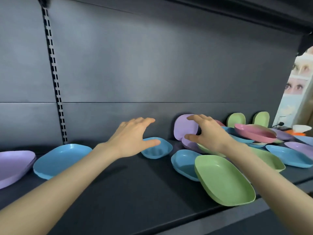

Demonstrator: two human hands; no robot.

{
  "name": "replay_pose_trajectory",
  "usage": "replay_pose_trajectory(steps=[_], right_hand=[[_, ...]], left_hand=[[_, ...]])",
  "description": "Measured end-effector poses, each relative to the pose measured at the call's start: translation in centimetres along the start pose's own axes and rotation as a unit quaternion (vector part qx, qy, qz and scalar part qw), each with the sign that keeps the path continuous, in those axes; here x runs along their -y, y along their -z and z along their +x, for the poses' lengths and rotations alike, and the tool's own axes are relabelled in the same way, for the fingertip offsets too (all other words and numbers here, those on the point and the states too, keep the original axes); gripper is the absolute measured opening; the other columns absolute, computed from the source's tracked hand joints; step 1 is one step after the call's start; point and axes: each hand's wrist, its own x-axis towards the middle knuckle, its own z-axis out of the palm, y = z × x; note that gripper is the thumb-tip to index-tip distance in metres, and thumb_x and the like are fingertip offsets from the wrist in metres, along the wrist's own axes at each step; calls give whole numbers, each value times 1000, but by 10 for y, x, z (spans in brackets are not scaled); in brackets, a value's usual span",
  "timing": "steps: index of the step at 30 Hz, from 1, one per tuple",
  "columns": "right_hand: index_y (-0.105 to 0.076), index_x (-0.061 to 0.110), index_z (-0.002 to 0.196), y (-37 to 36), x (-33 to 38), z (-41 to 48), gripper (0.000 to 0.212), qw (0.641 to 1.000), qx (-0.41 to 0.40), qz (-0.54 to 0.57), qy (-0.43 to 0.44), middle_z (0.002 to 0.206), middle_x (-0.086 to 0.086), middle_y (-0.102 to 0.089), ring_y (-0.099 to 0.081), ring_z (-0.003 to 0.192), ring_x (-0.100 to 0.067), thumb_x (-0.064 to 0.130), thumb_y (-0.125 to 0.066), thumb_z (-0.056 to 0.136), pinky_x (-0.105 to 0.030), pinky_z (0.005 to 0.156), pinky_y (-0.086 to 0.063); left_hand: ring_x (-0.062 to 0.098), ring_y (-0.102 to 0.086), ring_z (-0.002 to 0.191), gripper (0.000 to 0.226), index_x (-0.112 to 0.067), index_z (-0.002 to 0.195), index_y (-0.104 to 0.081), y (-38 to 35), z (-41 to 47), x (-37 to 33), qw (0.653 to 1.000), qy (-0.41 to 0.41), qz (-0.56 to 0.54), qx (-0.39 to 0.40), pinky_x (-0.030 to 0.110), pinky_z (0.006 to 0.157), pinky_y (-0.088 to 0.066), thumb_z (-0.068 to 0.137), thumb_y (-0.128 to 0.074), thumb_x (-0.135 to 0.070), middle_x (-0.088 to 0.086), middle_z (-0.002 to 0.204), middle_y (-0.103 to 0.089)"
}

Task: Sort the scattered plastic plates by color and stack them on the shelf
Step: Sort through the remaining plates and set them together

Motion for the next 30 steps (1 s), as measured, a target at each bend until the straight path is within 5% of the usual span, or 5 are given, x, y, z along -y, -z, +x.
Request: replay_pose_trajectory(steps=[20, 30], right_hand=[[-36, 19, 141, -60, -107, 125, 80, 998, 63, 0, 18, 142, -4, -40, -34, 129, -29, 41, -74, 74, -41, 105, -36], [-41, 18, 136, -81, -129, 157, 76, 996, 81, 17, 40, 134, -8, -39, -37, 127, -30, 41, -76, 73, -44, 102, -39]], left_hand=[[17, -36, 134, 86, -27, 146, -23, -93, 100, 41, 983, 121, -39, 129, 37, 108, -33, 77, -59, -64, -3, 146, -37], [12, -26, 140, 140, -29, 148, -11, -113, 104, 54, 935, 226, -104, 254, 32, 113, -27, 32, -50, -96, -6, 153, -21]])
